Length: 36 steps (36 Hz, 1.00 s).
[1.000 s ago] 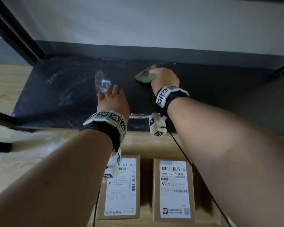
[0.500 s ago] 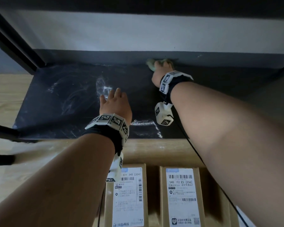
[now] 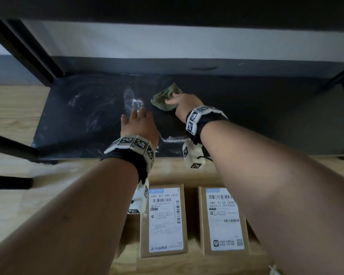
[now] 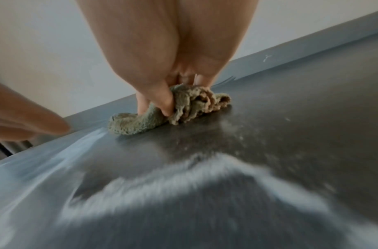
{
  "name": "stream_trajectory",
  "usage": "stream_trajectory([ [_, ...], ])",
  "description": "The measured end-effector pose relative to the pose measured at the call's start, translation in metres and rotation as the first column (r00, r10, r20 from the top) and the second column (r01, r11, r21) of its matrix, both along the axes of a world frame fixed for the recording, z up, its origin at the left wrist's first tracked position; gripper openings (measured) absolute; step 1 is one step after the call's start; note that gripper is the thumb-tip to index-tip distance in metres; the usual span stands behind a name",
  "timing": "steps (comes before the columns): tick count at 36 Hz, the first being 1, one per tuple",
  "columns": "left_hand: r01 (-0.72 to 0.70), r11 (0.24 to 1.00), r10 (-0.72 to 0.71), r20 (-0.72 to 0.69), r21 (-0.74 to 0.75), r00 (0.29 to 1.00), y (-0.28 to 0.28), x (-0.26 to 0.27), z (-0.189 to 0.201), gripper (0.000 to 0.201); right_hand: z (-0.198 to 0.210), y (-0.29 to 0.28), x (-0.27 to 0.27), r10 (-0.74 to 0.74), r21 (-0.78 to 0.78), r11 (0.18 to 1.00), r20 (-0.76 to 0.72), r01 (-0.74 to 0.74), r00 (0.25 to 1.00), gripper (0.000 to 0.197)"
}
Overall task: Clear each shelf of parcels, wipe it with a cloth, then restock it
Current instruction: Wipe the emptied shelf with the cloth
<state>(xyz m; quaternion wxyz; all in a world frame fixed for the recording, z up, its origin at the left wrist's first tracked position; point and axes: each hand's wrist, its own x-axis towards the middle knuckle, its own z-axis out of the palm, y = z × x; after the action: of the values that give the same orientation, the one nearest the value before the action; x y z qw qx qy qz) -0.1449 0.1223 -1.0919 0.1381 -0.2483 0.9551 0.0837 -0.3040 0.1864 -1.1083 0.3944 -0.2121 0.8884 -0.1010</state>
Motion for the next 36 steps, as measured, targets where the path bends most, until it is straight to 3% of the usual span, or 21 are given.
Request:
stream_trajectory([
  [4,0.03,0.999,-0.031,0.023,0.026,0.999,0.004,0.014,0.002,0.054,0.001,0.024,0.034,-0.005,-0.115,0.993,-0.083,-0.005,0.997,0.055],
  [8,0.051,0.997,-0.053,0.033,0.049,0.998,0.006,0.024,0.009,0.058,0.007,0.043,0.07,0.069,-0.041,0.995,-0.32,-0.087,0.945,0.035],
  [11,0.074,0.997,-0.074,0.008,0.039,0.997,0.005,0.03,0.016,0.058,0.019,0.054,0.09,0.044,-0.075,0.994,-0.382,-0.078,0.923,0.032],
  [15,0.067,0.997,-0.066,-0.011,0.042,0.998,0.001,0.04,0.018,0.061,0.023,0.075,0.094,-0.267,-0.242,0.953,-0.39,0.181,0.881,0.038],
  [17,0.064,0.997,-0.063,-0.02,0.043,0.998,-0.002,0.044,0.017,0.061,0.021,0.09,0.09,-0.37,-0.239,0.926,-0.41,0.294,0.834,0.04],
  [20,0.068,0.997,-0.068,-0.018,0.023,0.998,-0.005,0.045,0.018,0.059,0.017,0.103,0.087,-0.308,-0.014,0.944,-0.394,0.33,0.866,0.044],
  [23,0.03,0.999,-0.029,-0.02,0.044,0.999,-0.006,0.047,0.018,0.058,0.025,0.098,0.091,-0.27,0.069,0.949,-0.328,0.308,0.905,0.044],
  [32,0.01,1.0,-0.009,-0.029,0.024,1.0,-0.013,0.053,0.018,0.055,0.021,0.059,0.13,-0.083,-0.078,0.995,-0.29,0.063,0.953,0.045],
  [34,0.005,0.999,-0.005,0.001,0.034,1.0,-0.013,0.057,0.017,0.056,0.02,0.063,0.127,-0.088,-0.147,0.988,-0.299,0.045,0.95,0.041],
  [36,0.002,0.999,-0.003,0.034,0.033,0.999,-0.012,0.062,0.014,0.057,0.018,0.07,0.125,-0.186,-0.211,0.97,-0.316,0.122,0.93,0.038],
])
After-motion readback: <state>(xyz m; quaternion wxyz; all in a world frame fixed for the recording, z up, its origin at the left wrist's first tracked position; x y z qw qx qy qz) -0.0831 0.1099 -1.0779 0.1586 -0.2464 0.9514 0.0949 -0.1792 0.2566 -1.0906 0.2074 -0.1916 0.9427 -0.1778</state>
